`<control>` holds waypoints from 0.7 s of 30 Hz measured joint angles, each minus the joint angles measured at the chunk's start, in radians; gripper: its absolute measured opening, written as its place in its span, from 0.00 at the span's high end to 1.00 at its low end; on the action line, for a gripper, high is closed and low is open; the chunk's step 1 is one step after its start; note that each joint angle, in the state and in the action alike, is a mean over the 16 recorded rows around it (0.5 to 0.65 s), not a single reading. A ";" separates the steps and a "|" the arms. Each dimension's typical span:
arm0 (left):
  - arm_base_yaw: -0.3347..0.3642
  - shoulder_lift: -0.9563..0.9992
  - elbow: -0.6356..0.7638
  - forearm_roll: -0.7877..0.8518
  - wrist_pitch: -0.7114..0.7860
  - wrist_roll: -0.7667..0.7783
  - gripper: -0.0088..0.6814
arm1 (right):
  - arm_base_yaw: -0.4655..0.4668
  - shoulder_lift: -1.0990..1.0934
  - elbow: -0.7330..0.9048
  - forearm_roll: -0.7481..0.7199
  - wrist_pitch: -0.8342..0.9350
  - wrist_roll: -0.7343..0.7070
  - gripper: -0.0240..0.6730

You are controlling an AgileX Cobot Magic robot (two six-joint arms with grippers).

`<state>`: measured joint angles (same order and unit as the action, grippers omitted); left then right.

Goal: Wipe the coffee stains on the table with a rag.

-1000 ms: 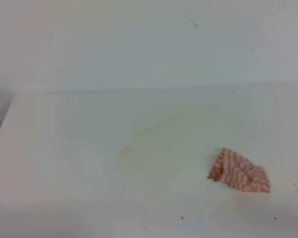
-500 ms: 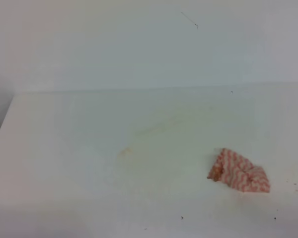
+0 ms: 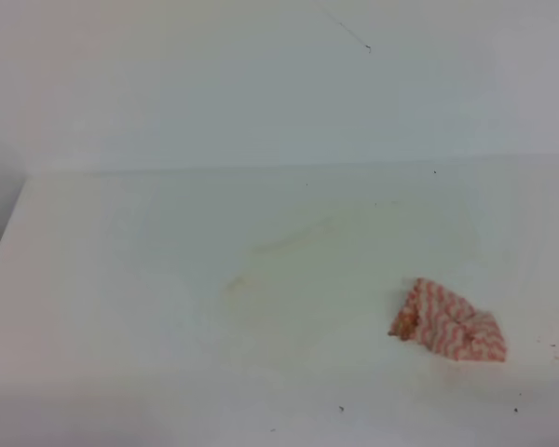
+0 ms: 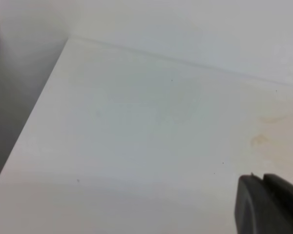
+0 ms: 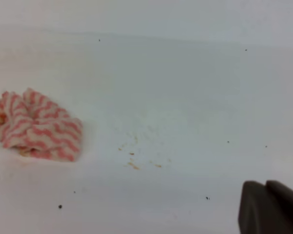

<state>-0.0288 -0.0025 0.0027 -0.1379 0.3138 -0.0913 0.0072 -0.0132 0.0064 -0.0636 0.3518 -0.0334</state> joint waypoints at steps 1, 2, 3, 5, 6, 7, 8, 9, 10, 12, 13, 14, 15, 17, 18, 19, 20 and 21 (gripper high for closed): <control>0.000 0.000 0.000 0.000 0.000 0.000 0.99 | 0.000 0.000 0.000 -0.017 -0.001 0.016 0.97; 0.000 0.000 0.000 0.000 0.000 0.000 0.99 | 0.000 0.000 0.000 -0.028 -0.001 0.025 0.97; 0.000 0.000 0.000 0.000 0.000 0.000 0.99 | 0.000 0.000 0.000 -0.036 -0.002 0.029 0.97; 0.000 0.000 0.000 0.000 -0.001 0.000 0.99 | 0.000 0.000 0.000 -0.041 -0.003 0.025 0.97; 0.000 0.000 0.000 0.000 -0.001 0.000 0.99 | 0.000 0.000 0.000 -0.041 -0.003 0.022 0.97; 0.000 0.000 0.000 0.000 -0.001 0.000 0.99 | 0.000 0.000 0.000 -0.041 -0.004 0.019 0.97; 0.000 0.000 0.000 0.000 0.000 0.000 0.99 | 0.000 0.000 0.000 -0.041 -0.004 0.016 0.97; 0.000 0.002 -0.003 0.000 0.001 0.000 0.99 | 0.000 0.000 0.000 -0.041 -0.005 0.015 0.97; 0.000 0.002 -0.003 0.000 0.001 0.000 0.99 | 0.000 0.000 0.000 -0.041 -0.005 0.014 0.97; 0.000 0.002 -0.003 0.000 0.001 0.000 0.99 | 0.000 0.000 0.000 -0.042 -0.006 0.013 0.97; 0.000 0.002 -0.003 0.000 0.001 0.000 0.99 | 0.000 0.000 0.000 -0.042 -0.006 0.013 0.97; 0.000 0.002 -0.003 0.000 0.001 0.000 0.99 | 0.000 0.000 0.000 -0.042 -0.007 0.013 0.97; 0.000 0.002 -0.003 0.000 0.001 0.000 0.99 | 0.000 0.000 0.000 -0.042 -0.007 0.013 0.97; 0.000 0.002 -0.003 0.000 0.000 0.000 0.99 | 0.000 0.000 0.000 -0.042 -0.007 0.013 0.97; 0.000 0.002 -0.003 0.000 0.000 0.000 0.99 | 0.000 0.000 0.000 -0.042 -0.007 0.013 0.97; 0.000 0.002 -0.003 0.000 0.000 0.000 0.99 | 0.000 0.000 0.000 -0.042 -0.007 0.013 0.97; 0.000 0.002 -0.003 0.000 0.000 0.000 0.99 | 0.000 0.000 0.000 -0.043 -0.008 0.013 0.97; 0.000 0.002 -0.003 0.000 0.001 0.000 0.99 | 0.000 0.000 0.000 -0.043 -0.008 0.013 0.97</control>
<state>-0.0288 -0.0009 0.0000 -0.1380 0.3148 -0.0914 0.0072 -0.0132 0.0064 -0.1063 0.3442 -0.0202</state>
